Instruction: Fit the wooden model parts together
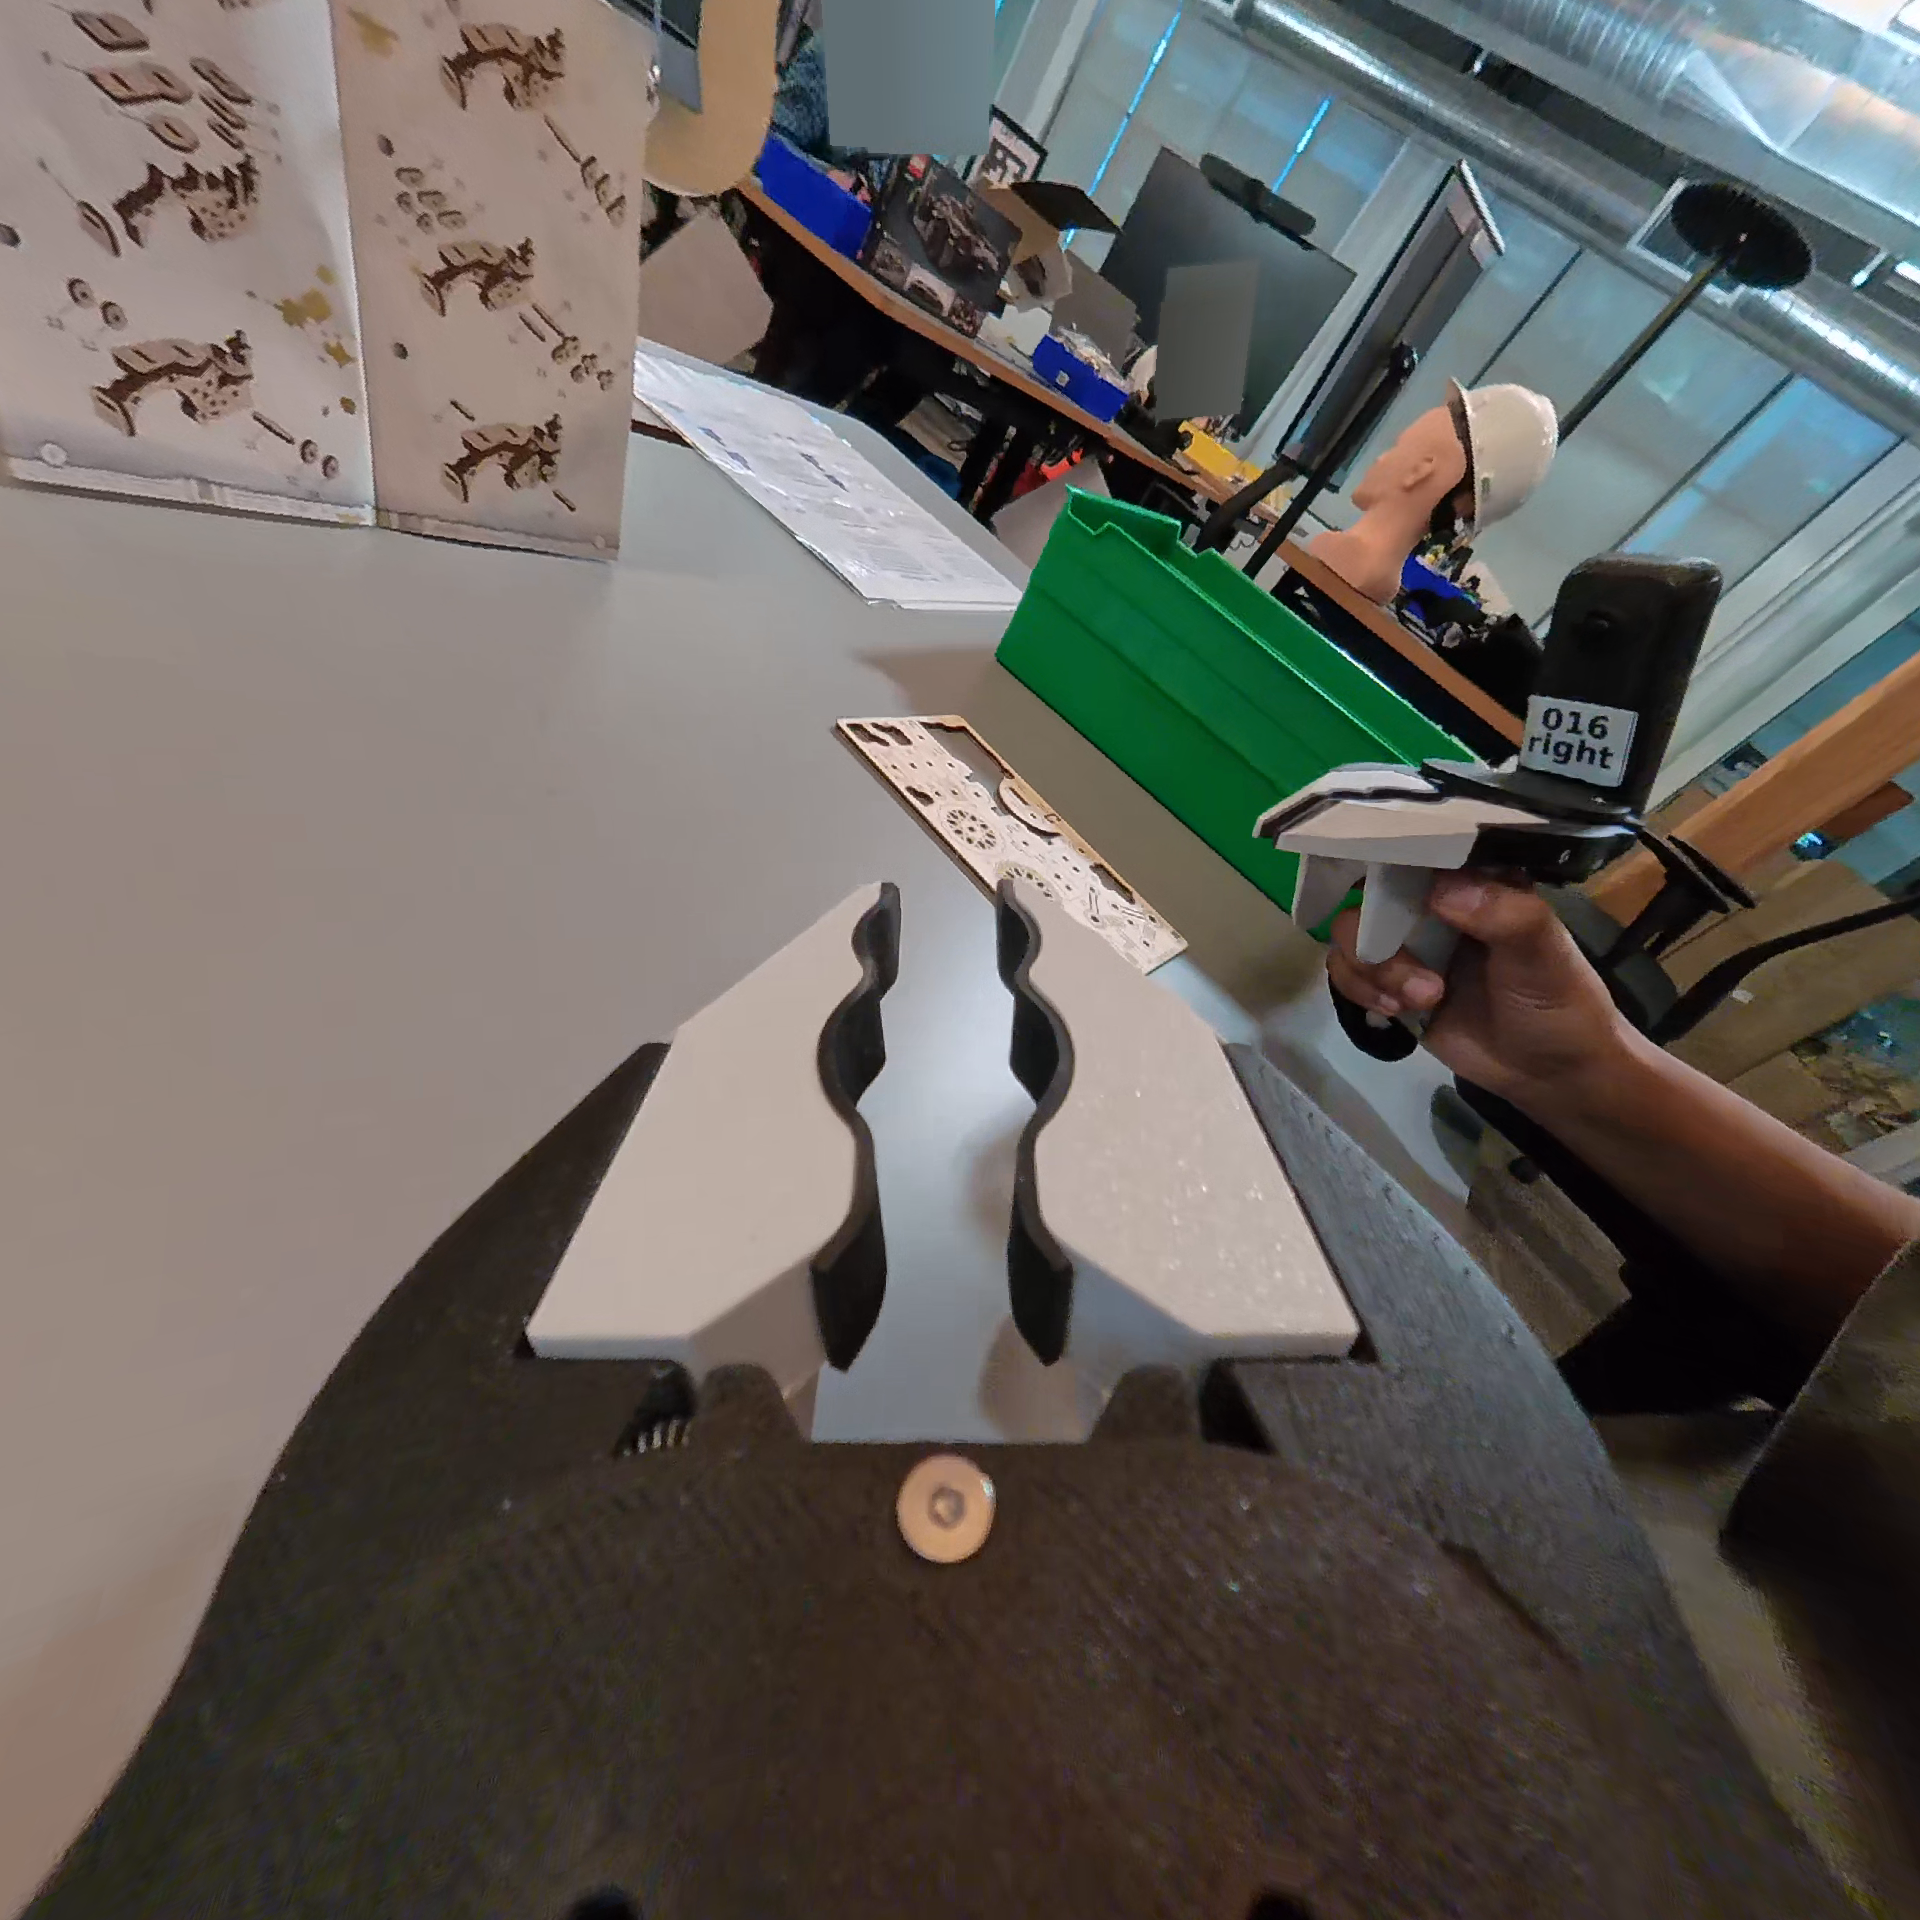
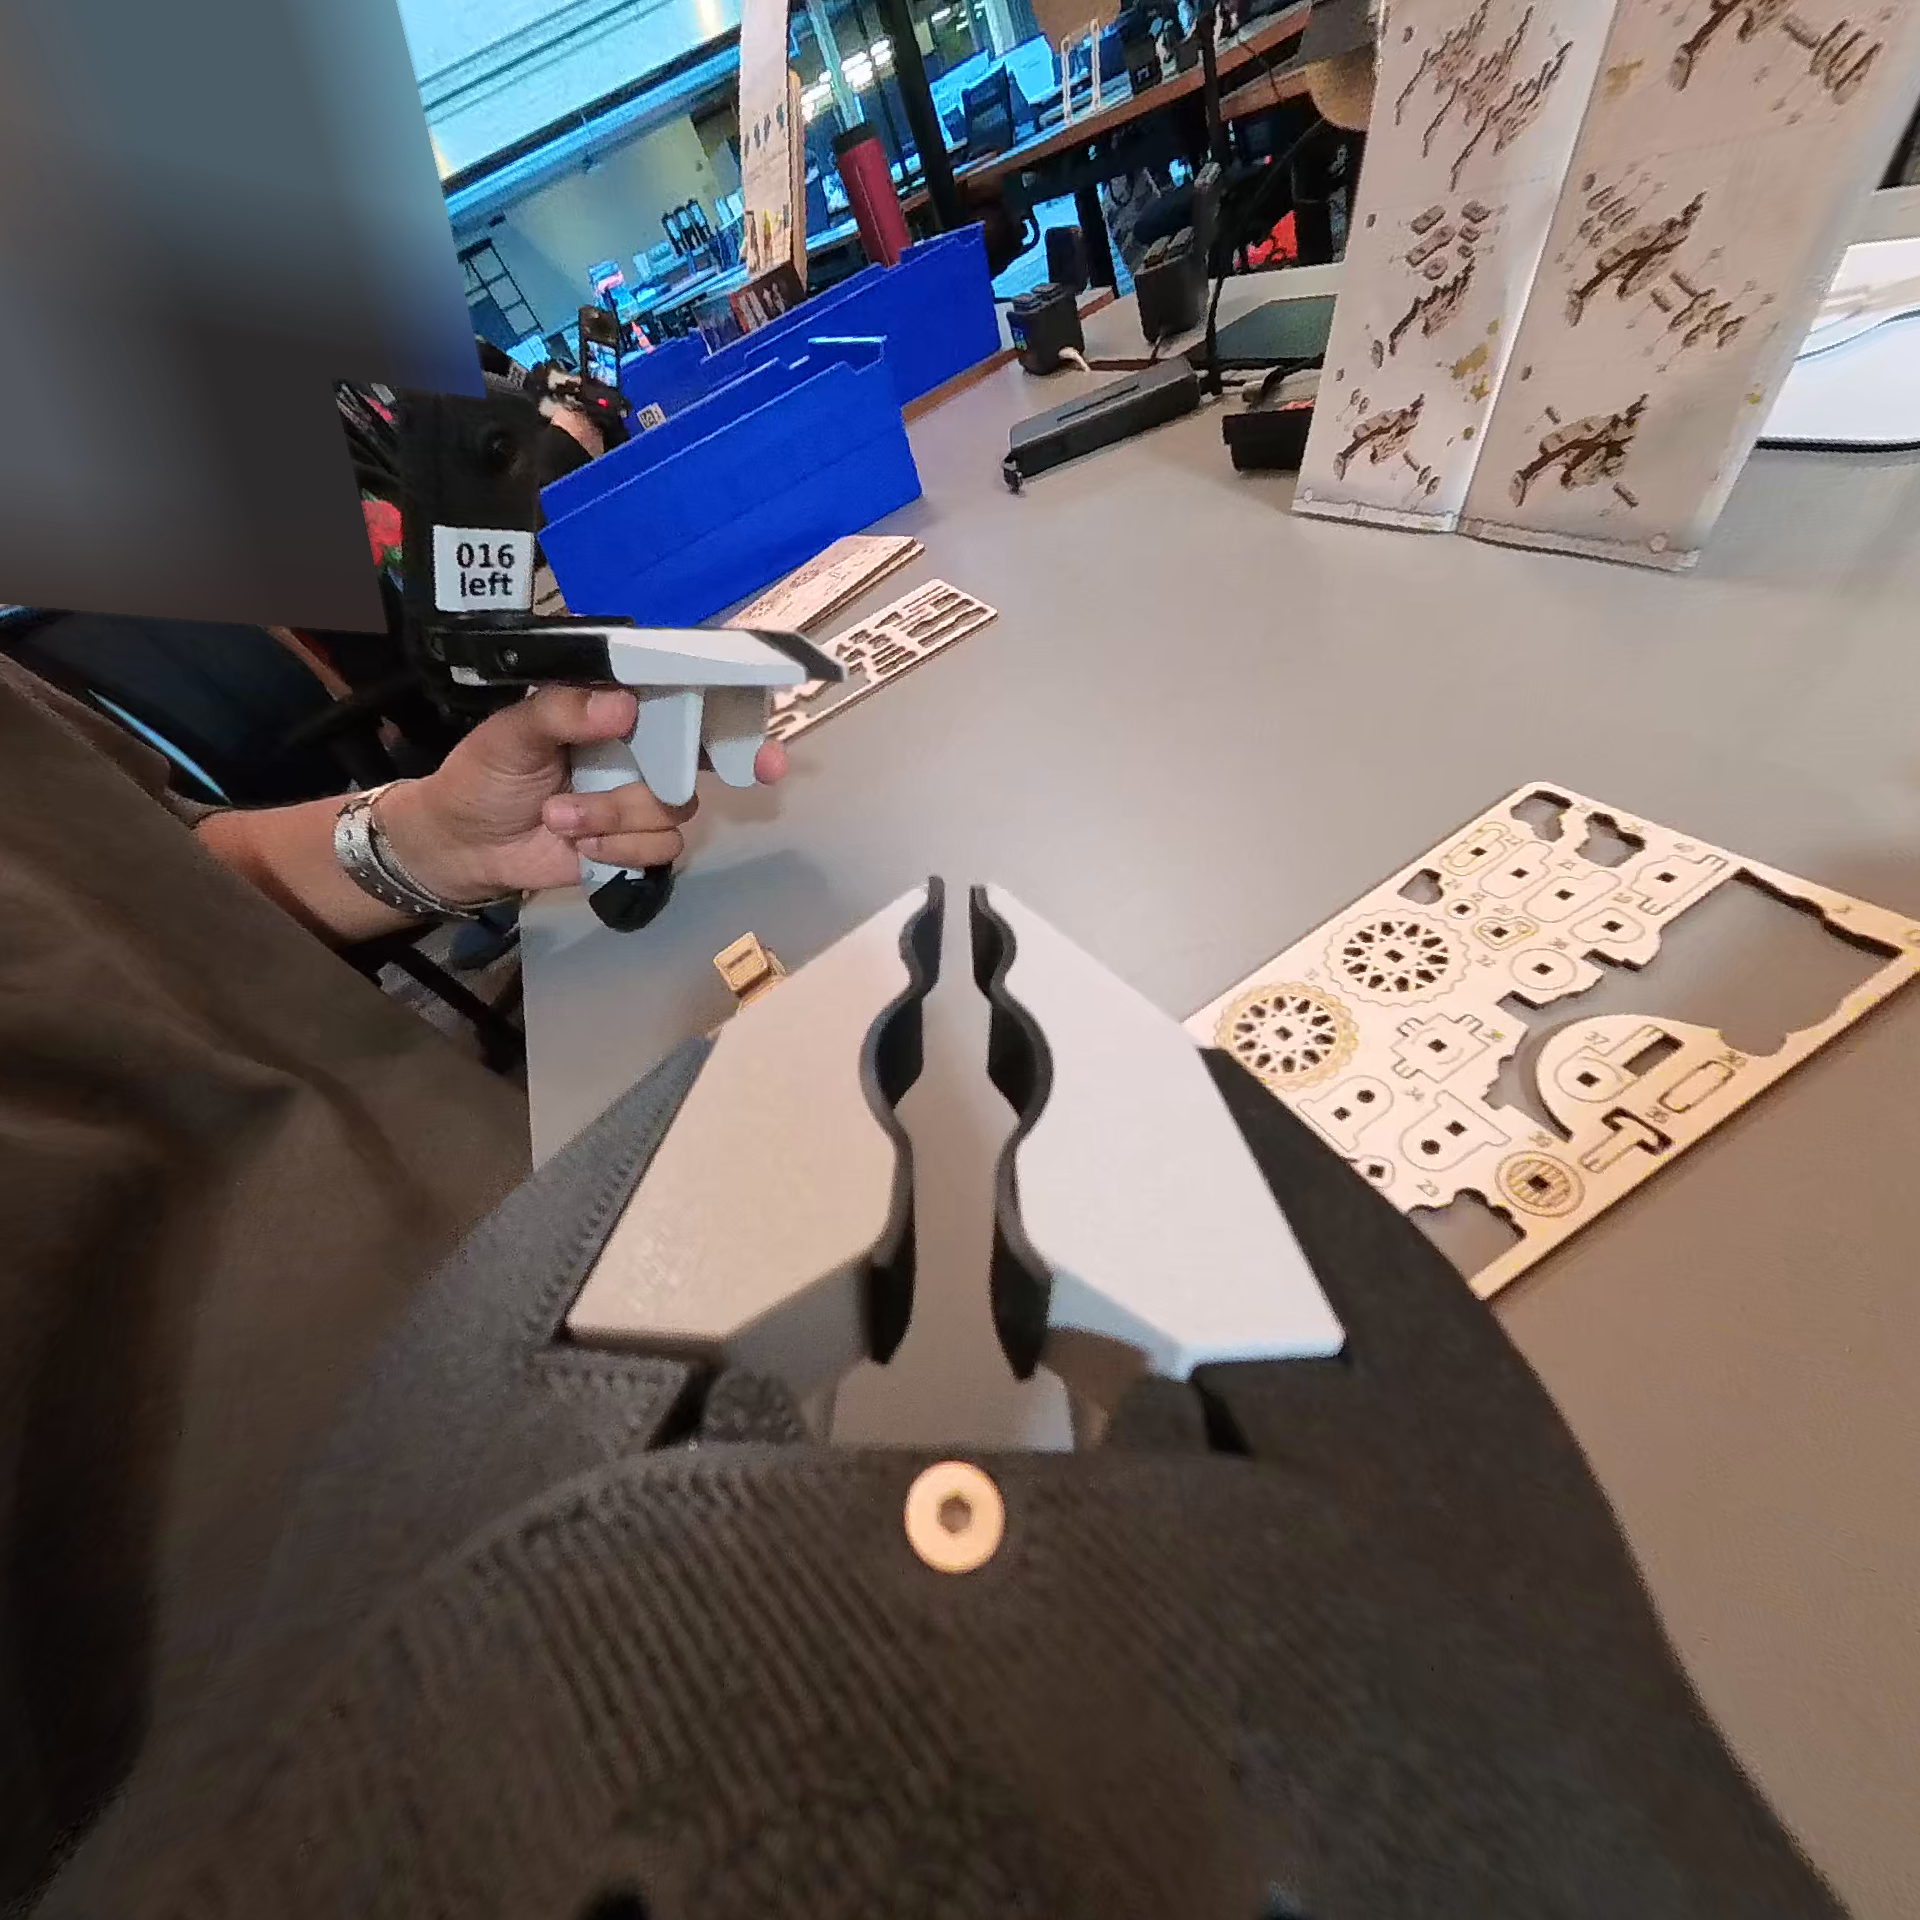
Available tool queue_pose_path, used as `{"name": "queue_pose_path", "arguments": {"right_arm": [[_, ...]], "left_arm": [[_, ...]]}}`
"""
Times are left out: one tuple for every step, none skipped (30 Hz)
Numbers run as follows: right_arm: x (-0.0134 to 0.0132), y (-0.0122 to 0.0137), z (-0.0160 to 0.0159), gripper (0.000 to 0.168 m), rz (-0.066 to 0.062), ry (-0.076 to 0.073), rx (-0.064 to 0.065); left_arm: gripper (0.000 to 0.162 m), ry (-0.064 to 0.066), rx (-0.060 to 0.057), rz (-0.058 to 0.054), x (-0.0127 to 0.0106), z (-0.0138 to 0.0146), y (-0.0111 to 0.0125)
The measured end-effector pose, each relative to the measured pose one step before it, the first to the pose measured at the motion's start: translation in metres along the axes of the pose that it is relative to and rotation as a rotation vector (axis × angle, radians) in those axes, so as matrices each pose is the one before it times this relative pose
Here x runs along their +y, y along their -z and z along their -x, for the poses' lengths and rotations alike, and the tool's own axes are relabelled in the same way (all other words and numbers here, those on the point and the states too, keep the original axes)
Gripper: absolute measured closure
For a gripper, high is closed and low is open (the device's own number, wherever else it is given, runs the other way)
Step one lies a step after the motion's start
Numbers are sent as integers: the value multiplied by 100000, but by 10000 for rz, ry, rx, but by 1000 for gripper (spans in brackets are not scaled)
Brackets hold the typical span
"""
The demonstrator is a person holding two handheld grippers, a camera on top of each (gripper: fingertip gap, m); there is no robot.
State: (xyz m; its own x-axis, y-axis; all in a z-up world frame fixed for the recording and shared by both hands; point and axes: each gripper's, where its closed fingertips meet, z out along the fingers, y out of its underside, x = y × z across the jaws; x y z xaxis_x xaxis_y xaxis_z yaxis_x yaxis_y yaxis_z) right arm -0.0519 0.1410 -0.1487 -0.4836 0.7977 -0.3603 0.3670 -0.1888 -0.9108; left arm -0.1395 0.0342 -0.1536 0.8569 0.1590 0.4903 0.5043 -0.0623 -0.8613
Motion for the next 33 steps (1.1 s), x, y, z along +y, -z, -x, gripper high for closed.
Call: {"name": "queue_pose_path", "arguments": {"right_arm": [[38, -46, 63, 165, 36, 43, -20], [-29, -46, 91, 165, -10, 6, -58], [-49, -60, 102, 165, -25, -29, -88], [-35, -66, 123, 165, -27, -49, -98], [-39, -75, 134, 166, -27, -51, -91], [-1, -83, 123, 166, -10, -43, -74], [16, -66, 127, 166, 8, -19, -49], [10, -43, 143, 166, 10, 19, -28], [-3, -37, 173, 166, 10, 54, -13], [11, -32, 178, 166, 21, 68, -7], [30, -47, 180, 166, 30, 68, -4], [22, -62, 162, 166, 25, 64, -5], [10, -91, 165, 166, 19, 60, -19], [17, -104, 147, 166, 21, 56, -32], [23, -123, 131, 166, 31, 47, -40], [-6, -145, 101, 166, 28, 34, -48], [-54, -171, 80, 166, 8, 23, -60], [-67, -206, 63, 166, -4, 13, -70], [-66, -233, 39, 166, 5, 8, -79], [0, -244, 19, 166, 30, 11, -80], [111, -219, 6, 165, 82, 4, -74], [145, -149, 33, 165, 103, 9, -64], [17, -58, 37, 165, 48, 44, -43], [-167, 31, 3, 165, -29, 95, -1], [-323, 113, -68, 165, -82, 140, 56], [-392, 157, -219, 166, -120, 167, 116], [-396, 162, -360, 167, -127, 152, 168], [-360, 128, -465, 168, -111, 99, 162], [-324, 105, -454, 168, -96, 45, 96], [-311, 70, -409, 168, -89, 7, 25], [-364, 49, -322, 168, -105, 0, -53], [-391, 48, -327, 168, -122, 27, -46], [-349, 40, -471, 168, -80, 71, 62]], "left_arm": [[146, -57, 20, 75, 159, -126, -101], [146, -67, -7, 70, 138, -75, -95], [146, -70, -9, 64, 123, -61, -90], [146, -61, -5, 62, 119, -49, -76], [146, -37, -15, 51, 93, -17, -37], [145, -17, -12, 29, 67, -5, 3], [145, 3, -3, 17, 57, -14, 21], [145, 20, 3, 12, 52, -31, 38], [146, 19, 9, 5, 46, -55, 65], [146, 8, 16, 5, 42, -71, 67], [146, 2, 6, 5, 53, -68, 79], [146, -16, -3, -2, 39, -80, 70], [145, -15, -1, 13, 60, -85, 72], [145, 15, 5, 20, 55, -111, 77], [145, 28, 15, -13, 40, -137, 81], [145, 7, 0, -27, 36, -102, 90], [145, -36, -35, 6, 100, -29, 72], [145, -73, -52, 27, 112, 44, 65], [145, -97, -83, 18, 81, 141, 66], [145, -73, -107, 22, 28, 183, 71], [145, 23, -63, 16, -38, 119, 102], [145, 94, 7, -50, -89, -5, 149], [145, 77, 1, -73, -23, -29, 171], [145, 42, -37, 7, 139, 10, 158], [145, 10, -28, 53, 183, -17, 159], [145, -28, -58, 6, 97, 17, 207], [145, -58, -101, -36, 34, 74, 256], [145, -72, -107, -32, 21, 112, 288], [144, -76, -97, -32, 10, 114, 319], [145, -95, -107, -28, 21, 191, 301], [145, -106, -86, -1, 48, 214, 269], [145, -24, 74, 25, 15, 36, 228], [145, 41, 45, 10, 11, 120, 235]]}}
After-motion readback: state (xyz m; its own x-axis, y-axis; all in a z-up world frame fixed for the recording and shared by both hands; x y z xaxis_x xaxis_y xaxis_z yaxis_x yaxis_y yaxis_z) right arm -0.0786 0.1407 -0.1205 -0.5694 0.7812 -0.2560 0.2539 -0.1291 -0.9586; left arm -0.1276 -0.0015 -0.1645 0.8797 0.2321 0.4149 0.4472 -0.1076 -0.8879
